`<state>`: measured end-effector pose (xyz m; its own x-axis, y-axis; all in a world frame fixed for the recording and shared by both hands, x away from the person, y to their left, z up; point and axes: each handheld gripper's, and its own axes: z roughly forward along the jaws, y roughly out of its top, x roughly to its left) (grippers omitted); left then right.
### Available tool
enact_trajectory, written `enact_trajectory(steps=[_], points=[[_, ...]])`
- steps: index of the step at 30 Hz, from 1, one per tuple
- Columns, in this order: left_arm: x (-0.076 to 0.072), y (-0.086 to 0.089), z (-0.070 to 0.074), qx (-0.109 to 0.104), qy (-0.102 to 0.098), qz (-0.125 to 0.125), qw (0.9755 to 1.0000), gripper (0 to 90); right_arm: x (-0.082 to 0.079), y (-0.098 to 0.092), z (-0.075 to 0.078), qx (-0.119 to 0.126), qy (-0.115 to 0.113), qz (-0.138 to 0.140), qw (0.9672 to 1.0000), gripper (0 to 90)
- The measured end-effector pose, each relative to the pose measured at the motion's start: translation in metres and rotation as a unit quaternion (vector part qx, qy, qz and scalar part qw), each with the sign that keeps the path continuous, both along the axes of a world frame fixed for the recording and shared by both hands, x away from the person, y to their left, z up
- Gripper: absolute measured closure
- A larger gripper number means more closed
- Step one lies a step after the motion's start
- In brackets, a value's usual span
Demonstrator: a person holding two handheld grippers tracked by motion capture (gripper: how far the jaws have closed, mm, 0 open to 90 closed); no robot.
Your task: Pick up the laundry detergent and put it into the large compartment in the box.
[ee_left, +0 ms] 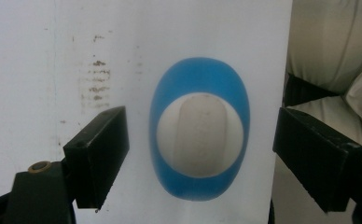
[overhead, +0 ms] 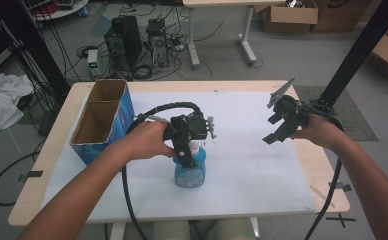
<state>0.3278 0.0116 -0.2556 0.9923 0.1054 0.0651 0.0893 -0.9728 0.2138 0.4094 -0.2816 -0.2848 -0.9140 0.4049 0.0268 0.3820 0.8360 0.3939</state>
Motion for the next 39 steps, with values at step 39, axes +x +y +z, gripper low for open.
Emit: enact_trajectory(steps=[39], points=[[0.008, -0.003, -0.033, 0.018, 0.012, 0.004, 0.9998, 19.8, 0.002, 0.001, -0.004, -0.001, 0.003, 0.003, 1.0, 16.3]])
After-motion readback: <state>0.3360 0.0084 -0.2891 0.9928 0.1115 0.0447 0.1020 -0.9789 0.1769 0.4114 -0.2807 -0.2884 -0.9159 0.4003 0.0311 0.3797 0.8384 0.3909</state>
